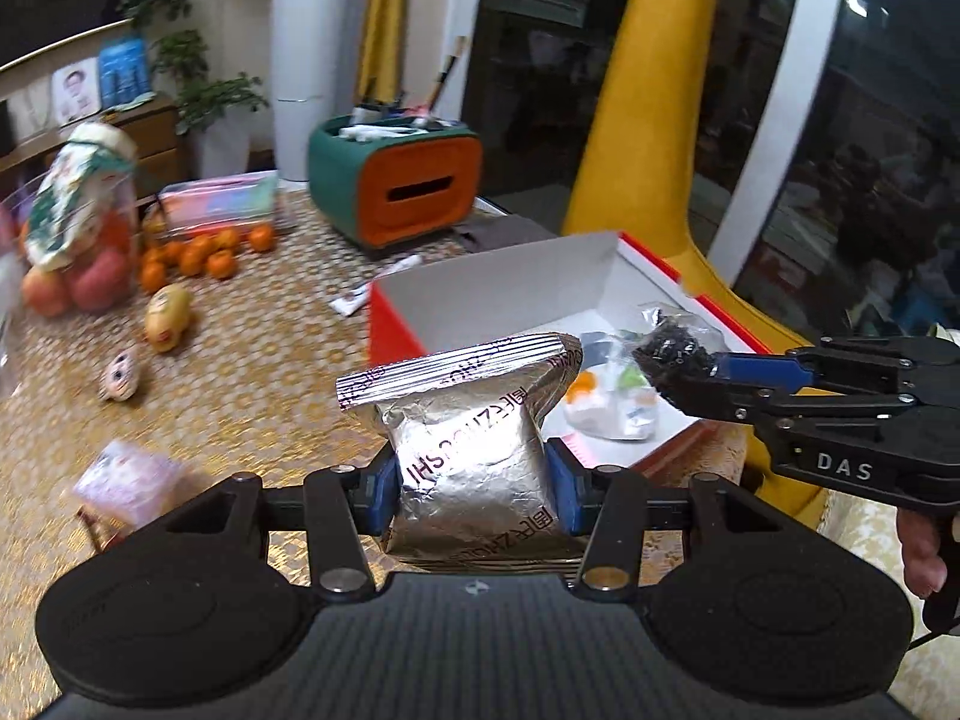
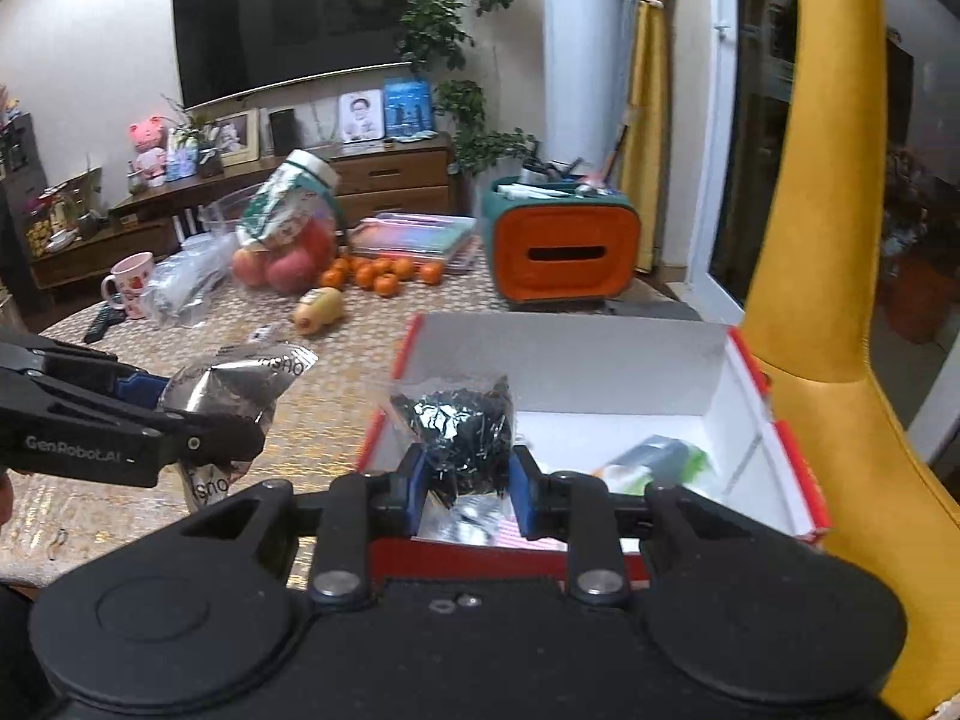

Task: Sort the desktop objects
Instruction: 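Carry the foil bag and dark packet with both tools over the shoebox, then open both tools to release the foil bag and dark packet inside the box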

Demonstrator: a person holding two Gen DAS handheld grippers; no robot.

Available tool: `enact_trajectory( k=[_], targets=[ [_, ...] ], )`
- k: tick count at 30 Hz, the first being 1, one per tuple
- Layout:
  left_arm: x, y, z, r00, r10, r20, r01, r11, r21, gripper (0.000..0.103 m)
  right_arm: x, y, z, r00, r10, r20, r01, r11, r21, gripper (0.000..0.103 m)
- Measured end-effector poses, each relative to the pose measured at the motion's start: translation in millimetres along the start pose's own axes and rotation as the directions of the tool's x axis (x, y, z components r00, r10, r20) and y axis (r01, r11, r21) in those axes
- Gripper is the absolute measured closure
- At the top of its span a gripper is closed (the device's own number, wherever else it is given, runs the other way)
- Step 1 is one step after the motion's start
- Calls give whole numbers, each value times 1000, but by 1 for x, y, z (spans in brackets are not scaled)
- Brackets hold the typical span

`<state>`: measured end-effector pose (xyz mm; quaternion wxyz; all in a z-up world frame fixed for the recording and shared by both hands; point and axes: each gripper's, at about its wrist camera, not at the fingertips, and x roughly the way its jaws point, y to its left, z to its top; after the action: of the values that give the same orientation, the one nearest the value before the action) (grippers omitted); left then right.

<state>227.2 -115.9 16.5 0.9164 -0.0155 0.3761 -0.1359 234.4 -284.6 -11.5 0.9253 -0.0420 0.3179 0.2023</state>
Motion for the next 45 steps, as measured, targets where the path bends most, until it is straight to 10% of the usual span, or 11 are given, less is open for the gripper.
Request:
enact_trajectory(
  k=[23, 45],
  targets=[
    [133, -33, 72, 990, -9, -144, 19, 997, 71, 55, 48, -68, -5, 995, -15, -101, 18, 999, 33, 75],
    [203, -33, 57, 962, 5, -273, 29, 993, 118, 55, 95, -86, -18, 972, 29, -234, -18, 999, 50, 75]
  ],
)
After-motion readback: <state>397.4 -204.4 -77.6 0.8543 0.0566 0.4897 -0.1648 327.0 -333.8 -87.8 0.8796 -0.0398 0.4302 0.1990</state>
